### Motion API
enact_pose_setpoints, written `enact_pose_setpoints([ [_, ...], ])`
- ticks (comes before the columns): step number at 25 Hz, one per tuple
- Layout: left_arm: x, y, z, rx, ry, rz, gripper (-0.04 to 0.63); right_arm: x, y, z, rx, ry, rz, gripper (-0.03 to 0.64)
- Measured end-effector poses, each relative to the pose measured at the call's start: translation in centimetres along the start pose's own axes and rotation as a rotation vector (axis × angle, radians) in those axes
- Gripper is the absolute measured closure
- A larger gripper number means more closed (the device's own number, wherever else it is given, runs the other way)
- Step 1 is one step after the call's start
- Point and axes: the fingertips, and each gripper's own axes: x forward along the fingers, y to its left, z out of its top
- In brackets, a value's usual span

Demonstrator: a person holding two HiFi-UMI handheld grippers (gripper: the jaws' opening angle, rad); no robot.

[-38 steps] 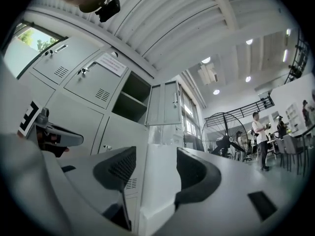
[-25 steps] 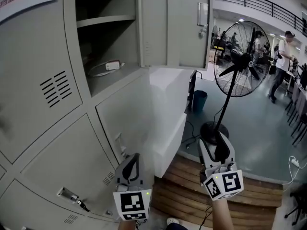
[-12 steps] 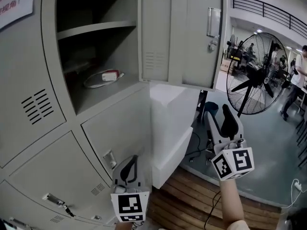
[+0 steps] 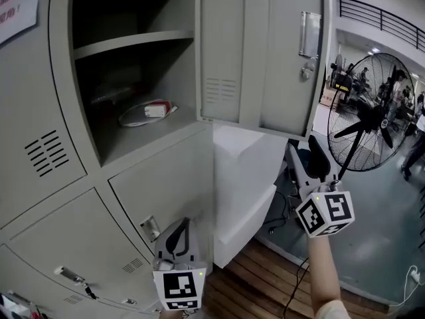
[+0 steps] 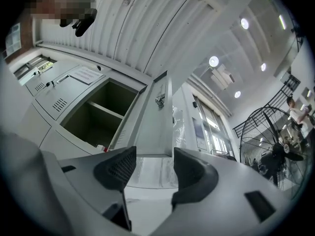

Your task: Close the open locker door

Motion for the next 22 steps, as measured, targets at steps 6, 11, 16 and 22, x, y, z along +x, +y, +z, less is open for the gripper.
enact_pose_setpoints([
  [6, 0.0, 0.5, -0.2, 0.029, -0.001, 0.036, 0.594, 0.7, 0.1, 0.0, 0.030, -0.022, 0.024, 0.368],
  [11, -0.6, 0.3, -0.1, -0.006, 0.004, 0.056, 0.594, -0.1, 0.8, 0.7, 0.033, -0.048, 0.037, 0.373],
  [16, -1.4, 0.2, -0.2, -0.005, 0.008, 0.054, 0.594, -1.7, 1.8, 1.9, 0.049, -0.085, 0.036, 0.453],
  [22, -2.6, 0.2, -0.7, -0.012, 0.015, 0.032, 0.594, -3.4, 4.3, 3.3, 0.030, -0.105, 0.063, 0.476],
])
